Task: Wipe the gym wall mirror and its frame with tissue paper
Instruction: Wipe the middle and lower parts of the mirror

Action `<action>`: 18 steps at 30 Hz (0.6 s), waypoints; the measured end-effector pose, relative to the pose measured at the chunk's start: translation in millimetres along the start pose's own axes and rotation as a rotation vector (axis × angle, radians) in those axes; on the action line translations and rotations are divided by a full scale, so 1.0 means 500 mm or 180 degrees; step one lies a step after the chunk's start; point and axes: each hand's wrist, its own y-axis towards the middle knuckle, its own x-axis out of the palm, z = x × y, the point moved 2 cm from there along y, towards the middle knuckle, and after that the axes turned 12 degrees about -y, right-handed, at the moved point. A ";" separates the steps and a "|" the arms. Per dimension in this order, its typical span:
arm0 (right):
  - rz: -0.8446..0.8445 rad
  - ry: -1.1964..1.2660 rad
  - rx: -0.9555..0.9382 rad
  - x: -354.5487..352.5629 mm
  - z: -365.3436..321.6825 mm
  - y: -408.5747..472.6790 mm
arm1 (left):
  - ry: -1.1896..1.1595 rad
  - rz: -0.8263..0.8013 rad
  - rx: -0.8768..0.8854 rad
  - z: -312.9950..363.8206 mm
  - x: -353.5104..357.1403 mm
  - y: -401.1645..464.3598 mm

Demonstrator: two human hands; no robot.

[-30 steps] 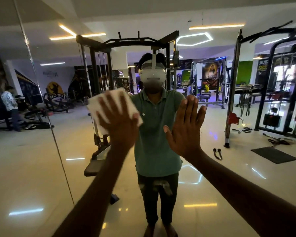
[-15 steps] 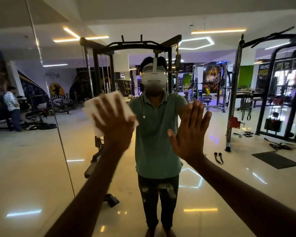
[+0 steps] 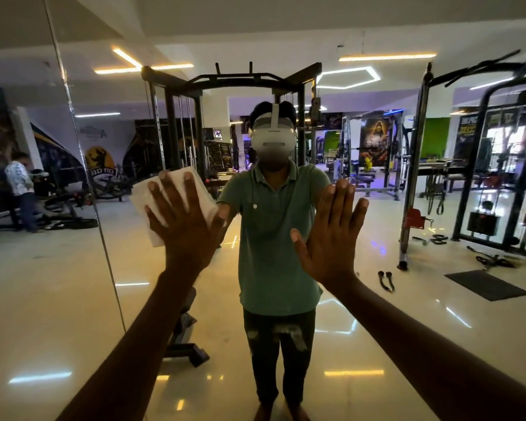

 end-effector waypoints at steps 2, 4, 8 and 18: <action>-0.0027 -0.0006 0.0005 0.001 -0.003 -0.001 | -0.0107 -0.0025 -0.0025 0.052 0.013 -0.010; -0.0033 0.0014 -0.0019 -0.002 0.000 -0.002 | -0.0172 -0.0204 0.0303 0.111 0.030 -0.027; -0.0004 0.0038 -0.0118 -0.004 0.010 -0.004 | -0.0082 -0.0422 0.1133 0.159 0.036 -0.021; 0.0031 0.0070 -0.0043 0.000 0.009 -0.005 | -0.0433 -0.0098 0.0810 0.038 -0.033 -0.007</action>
